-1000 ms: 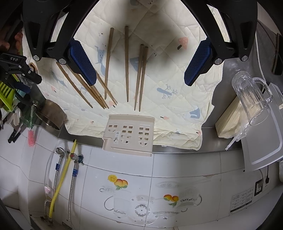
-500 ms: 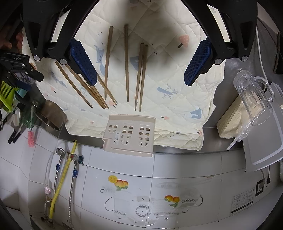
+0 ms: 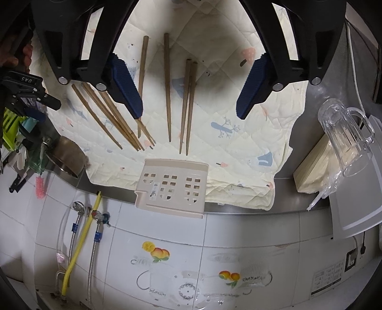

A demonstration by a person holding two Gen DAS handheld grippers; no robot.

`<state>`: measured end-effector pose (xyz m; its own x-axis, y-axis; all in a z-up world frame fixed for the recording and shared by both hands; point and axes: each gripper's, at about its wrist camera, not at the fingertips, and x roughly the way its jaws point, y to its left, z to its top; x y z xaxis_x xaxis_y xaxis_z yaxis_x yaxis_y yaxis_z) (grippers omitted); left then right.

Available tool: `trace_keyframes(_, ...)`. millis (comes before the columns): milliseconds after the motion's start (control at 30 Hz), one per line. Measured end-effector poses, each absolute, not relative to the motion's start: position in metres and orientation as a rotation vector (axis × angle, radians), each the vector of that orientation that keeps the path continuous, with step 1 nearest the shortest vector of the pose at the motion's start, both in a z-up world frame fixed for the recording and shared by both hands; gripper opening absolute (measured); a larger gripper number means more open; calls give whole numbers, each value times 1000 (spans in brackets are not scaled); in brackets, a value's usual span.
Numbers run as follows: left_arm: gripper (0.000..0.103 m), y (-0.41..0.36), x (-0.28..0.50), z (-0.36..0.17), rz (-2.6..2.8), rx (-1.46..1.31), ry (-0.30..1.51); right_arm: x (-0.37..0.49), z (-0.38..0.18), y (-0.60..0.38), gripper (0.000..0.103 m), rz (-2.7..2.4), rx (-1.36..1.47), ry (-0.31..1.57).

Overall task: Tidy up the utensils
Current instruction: 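Close the left tool on one wooden chopstick while the right tool grasps another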

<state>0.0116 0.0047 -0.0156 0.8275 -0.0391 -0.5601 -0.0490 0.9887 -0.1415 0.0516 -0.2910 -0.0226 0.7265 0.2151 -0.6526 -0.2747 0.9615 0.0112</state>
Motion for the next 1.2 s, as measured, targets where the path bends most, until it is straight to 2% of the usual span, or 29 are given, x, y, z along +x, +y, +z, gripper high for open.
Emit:
trace_keyframes(133, 73, 6, 14, -22, 2, -156, 611, 54, -29, -292, 87, 270, -86, 726)
trace_keyframes(167, 73, 6, 14, -23, -1, -154, 613, 54, -31, -292, 84, 270, -85, 731)
trace_keyframes(200, 73, 6, 15, -24, 0, -151, 616, 55, -33, -292, 75, 274, -82, 739)
trace_keyframes(233, 73, 6, 15, -26, -6, -150, 617, 57, -36, -292, 71, 284, -73, 756)
trace_keyframes(333, 71, 7, 17, -31, -11, -154, 626, 61, -46, -291, 67, 282, -72, 786)
trace_keyframes(533, 55, 9, 26, -44, -36, -172, 671, 68, -60, -293, 57, 281, -57, 829)
trace_keyframes(600, 46, 10, 29, -49, -51, -179, 685, 72, -63, -294, 51, 282, -42, 843)
trace_keyframes(700, 40, 10, 33, -56, -73, -186, 705, 76, -67, -293, 45, 285, -36, 855)
trace_keyframes(900, 36, 12, 43, -66, -106, -205, 739, 84, -77, -288, 31, 294, -21, 882)
trace_keyframes(1133, 32, 9, 60, -76, -140, -189, 779, 93, -86, -285, 21, 292, -22, 899)
trace_keyframes(1200, 27, 9, 66, -80, -146, -184, 794, 93, -87, -285, 16, 289, -22, 900)
